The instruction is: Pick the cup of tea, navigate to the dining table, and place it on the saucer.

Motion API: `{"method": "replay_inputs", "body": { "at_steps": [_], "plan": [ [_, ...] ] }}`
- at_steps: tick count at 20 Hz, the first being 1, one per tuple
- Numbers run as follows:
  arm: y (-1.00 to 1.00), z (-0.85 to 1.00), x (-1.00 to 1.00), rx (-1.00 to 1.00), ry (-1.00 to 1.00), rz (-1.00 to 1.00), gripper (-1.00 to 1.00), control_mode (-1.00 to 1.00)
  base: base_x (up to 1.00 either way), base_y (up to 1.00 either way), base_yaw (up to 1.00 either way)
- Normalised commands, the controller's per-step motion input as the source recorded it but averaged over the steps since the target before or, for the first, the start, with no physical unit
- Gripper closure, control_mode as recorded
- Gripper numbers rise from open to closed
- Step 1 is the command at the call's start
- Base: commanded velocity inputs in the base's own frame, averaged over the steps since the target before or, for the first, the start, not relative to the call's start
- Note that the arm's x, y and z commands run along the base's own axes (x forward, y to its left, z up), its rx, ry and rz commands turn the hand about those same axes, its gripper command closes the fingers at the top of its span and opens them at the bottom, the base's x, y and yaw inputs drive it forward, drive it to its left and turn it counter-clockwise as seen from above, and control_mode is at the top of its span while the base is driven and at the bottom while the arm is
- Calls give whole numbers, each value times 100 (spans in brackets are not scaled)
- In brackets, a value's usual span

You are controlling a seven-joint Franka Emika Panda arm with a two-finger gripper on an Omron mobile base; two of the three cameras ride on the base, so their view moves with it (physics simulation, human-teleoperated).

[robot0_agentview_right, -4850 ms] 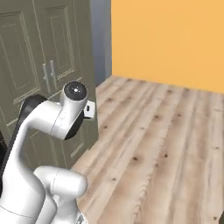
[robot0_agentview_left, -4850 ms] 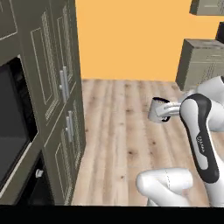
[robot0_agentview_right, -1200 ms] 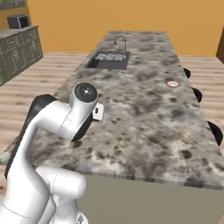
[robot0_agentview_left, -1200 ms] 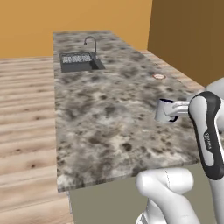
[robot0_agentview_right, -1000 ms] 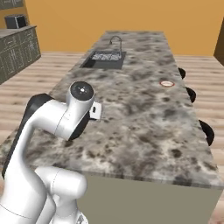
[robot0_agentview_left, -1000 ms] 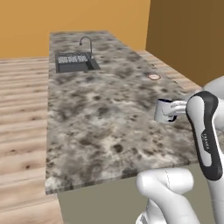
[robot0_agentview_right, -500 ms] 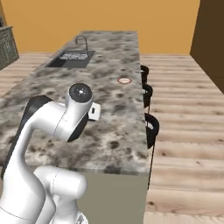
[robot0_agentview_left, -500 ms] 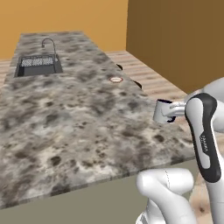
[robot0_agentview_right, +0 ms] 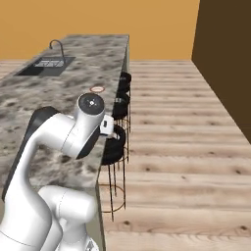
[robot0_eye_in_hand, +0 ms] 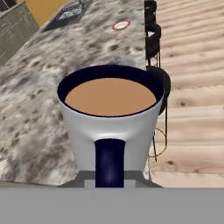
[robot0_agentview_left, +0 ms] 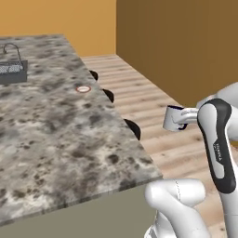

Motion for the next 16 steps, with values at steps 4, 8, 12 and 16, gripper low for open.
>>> {"method": "replay_inputs", "body": {
  "at_steps": [4, 8, 12, 16],
  "plan": [
    [0, 0, 0, 0, 0, 0, 100, 100, 59, -100, -9],
    [0, 0, 0, 0, 0, 0, 100, 100, 100, -100, 0],
    [0, 0, 0, 0, 0, 0, 100, 100, 100, -100, 0],
    [0, 0, 0, 0, 0, 0, 100, 100, 60, -100, -9]
  ]
}}
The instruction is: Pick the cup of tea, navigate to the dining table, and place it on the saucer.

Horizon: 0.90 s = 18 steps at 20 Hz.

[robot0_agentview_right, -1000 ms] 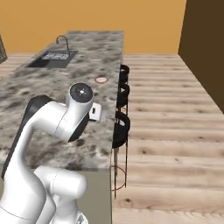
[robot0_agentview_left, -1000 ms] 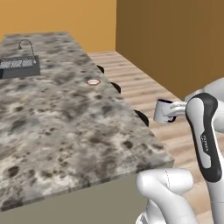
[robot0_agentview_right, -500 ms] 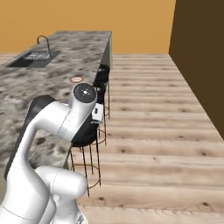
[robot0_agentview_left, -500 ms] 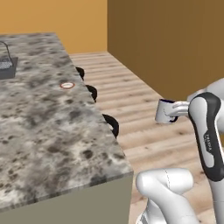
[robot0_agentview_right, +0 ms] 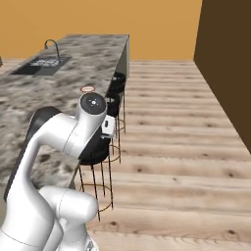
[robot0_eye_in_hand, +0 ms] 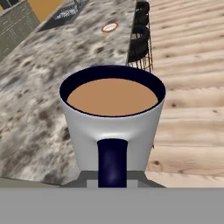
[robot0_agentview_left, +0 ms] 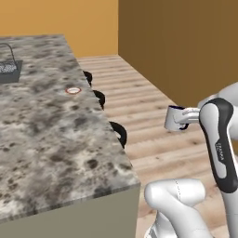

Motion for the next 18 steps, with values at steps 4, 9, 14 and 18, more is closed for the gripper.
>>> {"method": "replay_inputs", "body": {
  "at_steps": [4, 9, 14, 18],
  "plan": [
    [0, 0, 0, 0, 0, 0, 100, 100, 58, -100, -11],
    [0, 0, 0, 0, 0, 0, 100, 100, 50, -100, -21],
    [0, 0, 0, 0, 0, 0, 100, 100, -29, -100, -22],
    [0, 0, 0, 0, 0, 0, 100, 100, -9, -100, -15]
  ]
}}
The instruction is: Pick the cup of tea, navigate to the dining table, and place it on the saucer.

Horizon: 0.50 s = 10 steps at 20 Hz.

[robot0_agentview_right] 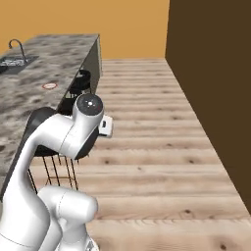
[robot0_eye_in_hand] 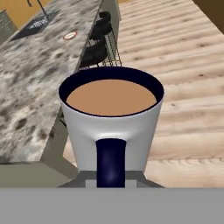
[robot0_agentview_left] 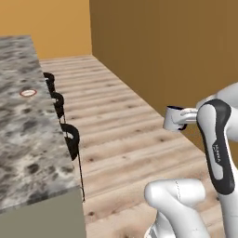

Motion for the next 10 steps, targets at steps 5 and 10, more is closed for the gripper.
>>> {"method": "replay_inputs", "body": {
  "at_steps": [5, 10],
  "plan": [
    [0, 0, 0, 0, 0, 0, 100, 100, 100, -95, -4],
    [0, 0, 0, 0, 0, 0, 100, 100, 100, -58, 11]
  ]
}}
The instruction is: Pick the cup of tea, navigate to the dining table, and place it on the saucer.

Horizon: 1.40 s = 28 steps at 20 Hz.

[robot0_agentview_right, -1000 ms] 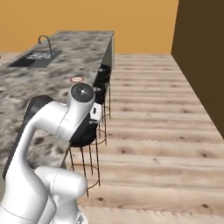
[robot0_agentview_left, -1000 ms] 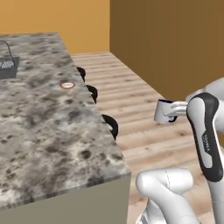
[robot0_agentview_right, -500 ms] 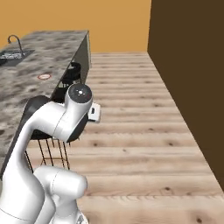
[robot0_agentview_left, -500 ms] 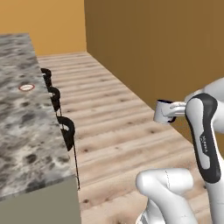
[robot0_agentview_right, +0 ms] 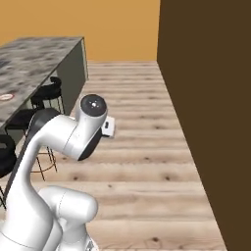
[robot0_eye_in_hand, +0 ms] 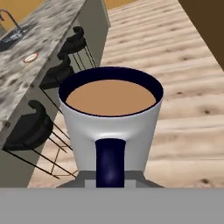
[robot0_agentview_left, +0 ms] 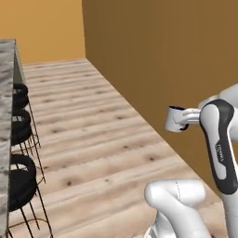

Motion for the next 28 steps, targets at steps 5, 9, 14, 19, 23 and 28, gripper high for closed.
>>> {"method": "replay_inputs", "body": {
  "at_steps": [5, 9, 14, 19, 23, 28],
  "plan": [
    [0, 0, 0, 0, 0, 0, 100, 100, 100, -21, 23],
    [0, 0, 0, 0, 0, 0, 100, 100, 100, -1, 26],
    [0, 0, 0, 0, 0, 0, 100, 100, 100, 0, 31],
    [0, 0, 0, 0, 0, 0, 100, 100, 100, 0, 50],
    [0, 0, 0, 0, 0, 0, 100, 100, 100, 0, 67],
    [0, 0, 0, 0, 0, 0, 100, 100, 100, 0, 76]
  ]
}}
